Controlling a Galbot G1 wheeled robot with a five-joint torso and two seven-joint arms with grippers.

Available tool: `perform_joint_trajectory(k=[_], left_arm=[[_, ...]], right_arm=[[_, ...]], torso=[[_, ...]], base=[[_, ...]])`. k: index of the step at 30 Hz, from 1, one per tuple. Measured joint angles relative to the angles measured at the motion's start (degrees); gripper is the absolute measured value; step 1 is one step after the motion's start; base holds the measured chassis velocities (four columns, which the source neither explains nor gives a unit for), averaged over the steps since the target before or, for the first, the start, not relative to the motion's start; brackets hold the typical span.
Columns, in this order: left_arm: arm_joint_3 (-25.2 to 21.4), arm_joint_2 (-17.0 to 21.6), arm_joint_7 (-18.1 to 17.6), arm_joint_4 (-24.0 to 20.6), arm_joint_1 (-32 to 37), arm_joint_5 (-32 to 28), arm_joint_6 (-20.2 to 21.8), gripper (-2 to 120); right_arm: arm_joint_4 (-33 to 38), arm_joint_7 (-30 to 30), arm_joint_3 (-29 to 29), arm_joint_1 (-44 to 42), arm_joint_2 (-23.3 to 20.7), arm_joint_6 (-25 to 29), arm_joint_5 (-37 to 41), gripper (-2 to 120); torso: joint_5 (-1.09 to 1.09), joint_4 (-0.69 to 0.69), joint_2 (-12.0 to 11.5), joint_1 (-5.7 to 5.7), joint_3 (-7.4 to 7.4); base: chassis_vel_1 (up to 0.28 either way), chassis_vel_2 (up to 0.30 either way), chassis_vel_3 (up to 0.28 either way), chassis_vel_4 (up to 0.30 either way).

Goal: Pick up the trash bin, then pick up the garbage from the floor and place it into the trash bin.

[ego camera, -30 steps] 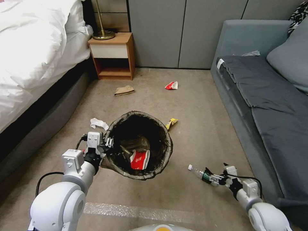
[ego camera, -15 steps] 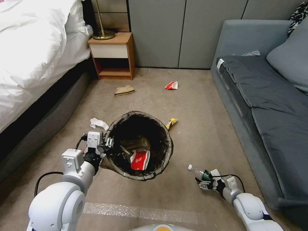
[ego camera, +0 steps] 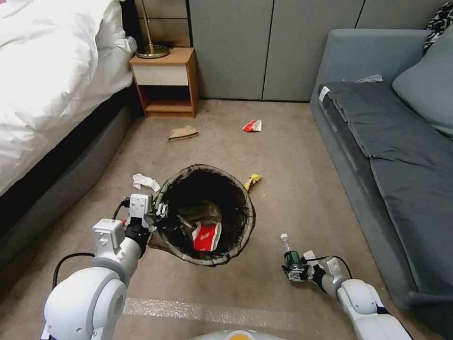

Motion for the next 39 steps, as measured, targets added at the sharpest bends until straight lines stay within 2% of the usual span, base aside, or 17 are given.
perform_joint_trajectory(k=[11,34,37,39], left_arm=[[0.0,0.1,0.0,0.2,-0.2,-0.1,0.1,3],[0.1,-0.1,0.0,0.4,-0.6,0.1,0.4,3],[0.2,-0.2,0.0,0.4,-0.6,0.2,0.4,3],[0.3,-0.3,0.0,0.4,-0.6,0.2,0.4,3]], right_arm=[[-5.6,0.1,-0.5,3.4,0.9,1.0,-0.2,100],[-8.5,0.4,-0.9,4.8,1.1,1.8,-0.2,100],[-8.5,0.4,-0.8,4.8,1.1,1.8,-0.2,98],[-8.5,0.6,-0.8,4.8,1.1,1.8,-0.1,92]], torso=[[-0.04,0.00,0.0,0.00,-0.01],[-0.02,0.00,0.0,-0.01,-0.02],[-0.04,-0.02,0.0,-0.01,-0.02],[-0.04,-0.03,0.0,-0.01,-0.02]], base=[[0.000,0.000,0.000,0.000],[0.000,0.000,0.000,0.000],[0.000,0.000,0.000,0.000],[0.000,0.000,0.000,0.000]])
